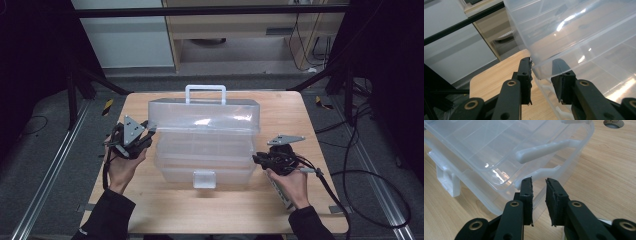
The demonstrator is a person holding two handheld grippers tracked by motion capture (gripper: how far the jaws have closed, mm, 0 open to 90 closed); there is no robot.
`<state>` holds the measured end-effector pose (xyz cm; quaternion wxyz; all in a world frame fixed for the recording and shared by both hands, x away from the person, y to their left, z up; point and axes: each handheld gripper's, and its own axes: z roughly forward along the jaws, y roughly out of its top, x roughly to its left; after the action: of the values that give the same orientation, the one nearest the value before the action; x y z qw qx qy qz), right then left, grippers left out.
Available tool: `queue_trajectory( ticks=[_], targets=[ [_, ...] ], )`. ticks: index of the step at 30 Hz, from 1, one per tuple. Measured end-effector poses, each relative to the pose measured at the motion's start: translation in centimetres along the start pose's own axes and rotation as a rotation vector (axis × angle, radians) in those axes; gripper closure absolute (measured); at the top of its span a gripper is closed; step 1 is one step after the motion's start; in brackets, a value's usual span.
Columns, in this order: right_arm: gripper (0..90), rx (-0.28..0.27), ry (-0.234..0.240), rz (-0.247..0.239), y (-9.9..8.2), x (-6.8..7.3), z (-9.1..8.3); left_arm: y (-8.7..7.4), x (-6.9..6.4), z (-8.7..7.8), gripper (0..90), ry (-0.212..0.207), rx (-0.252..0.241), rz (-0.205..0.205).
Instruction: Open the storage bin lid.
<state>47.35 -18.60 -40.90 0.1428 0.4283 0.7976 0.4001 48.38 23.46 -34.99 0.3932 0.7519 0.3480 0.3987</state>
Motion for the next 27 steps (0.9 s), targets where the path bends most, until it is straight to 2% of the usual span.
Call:
queue_trajectory(
  ticks=[10,22,27],
  targets=[
    [78.5,-0.005,-0.004,0.031,0.0,0.13,0.07,0.11,0.04,0.04,69.0,0.002,0.003,0.001],
    [78.8,-0.008,-0.001,0.038,-0.01,0.03,0.11,0.53,0.39,0.29,69.4,0.006,-0.008,0.002],
    [78.9,-0.008,-0.002,0.039,-0.01,0.05,0.1,0.81,0.5,0.39,69.7,0.009,-0.001,-0.01]
  ],
)
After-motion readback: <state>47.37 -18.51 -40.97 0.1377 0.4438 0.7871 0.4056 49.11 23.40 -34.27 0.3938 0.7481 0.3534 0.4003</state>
